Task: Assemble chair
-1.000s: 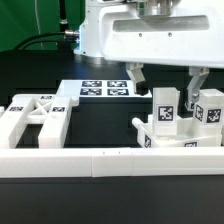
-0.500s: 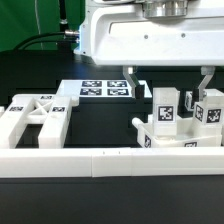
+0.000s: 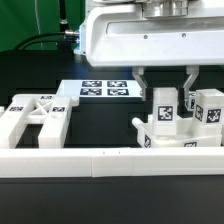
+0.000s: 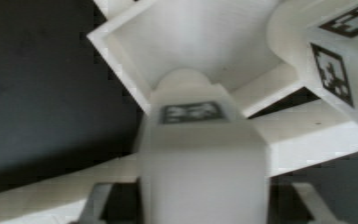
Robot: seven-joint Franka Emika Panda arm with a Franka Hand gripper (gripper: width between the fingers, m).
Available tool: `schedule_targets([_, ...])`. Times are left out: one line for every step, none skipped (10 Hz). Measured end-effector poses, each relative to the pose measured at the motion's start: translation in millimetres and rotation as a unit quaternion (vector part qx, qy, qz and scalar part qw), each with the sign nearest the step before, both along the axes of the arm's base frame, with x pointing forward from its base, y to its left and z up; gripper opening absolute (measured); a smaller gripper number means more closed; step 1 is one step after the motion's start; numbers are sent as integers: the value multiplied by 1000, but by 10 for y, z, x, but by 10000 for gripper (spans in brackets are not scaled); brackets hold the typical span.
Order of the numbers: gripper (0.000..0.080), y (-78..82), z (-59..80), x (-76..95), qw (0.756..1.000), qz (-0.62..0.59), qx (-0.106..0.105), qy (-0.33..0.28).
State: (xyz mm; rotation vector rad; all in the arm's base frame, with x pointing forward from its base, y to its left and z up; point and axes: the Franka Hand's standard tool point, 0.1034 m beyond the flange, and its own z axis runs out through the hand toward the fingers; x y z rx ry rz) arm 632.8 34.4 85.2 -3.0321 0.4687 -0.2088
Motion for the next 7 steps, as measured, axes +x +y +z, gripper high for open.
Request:
schedule_targets([285, 0, 0, 0, 1000, -11, 2, 1])
schedule_targets([285, -1, 0, 0, 1000, -11, 2, 1])
schedule_targets([285, 7, -1, -3, 999, -37, 7, 2])
schedule_targets([285, 24, -3, -6, 994, -109, 21, 7])
schedule_targets([285, 27, -6, -6, 986, -164, 31, 10])
schedule_targets([285, 32, -9, 1, 974, -223, 42, 13])
schedule_targets([285, 37, -11, 5, 956, -288, 56, 17])
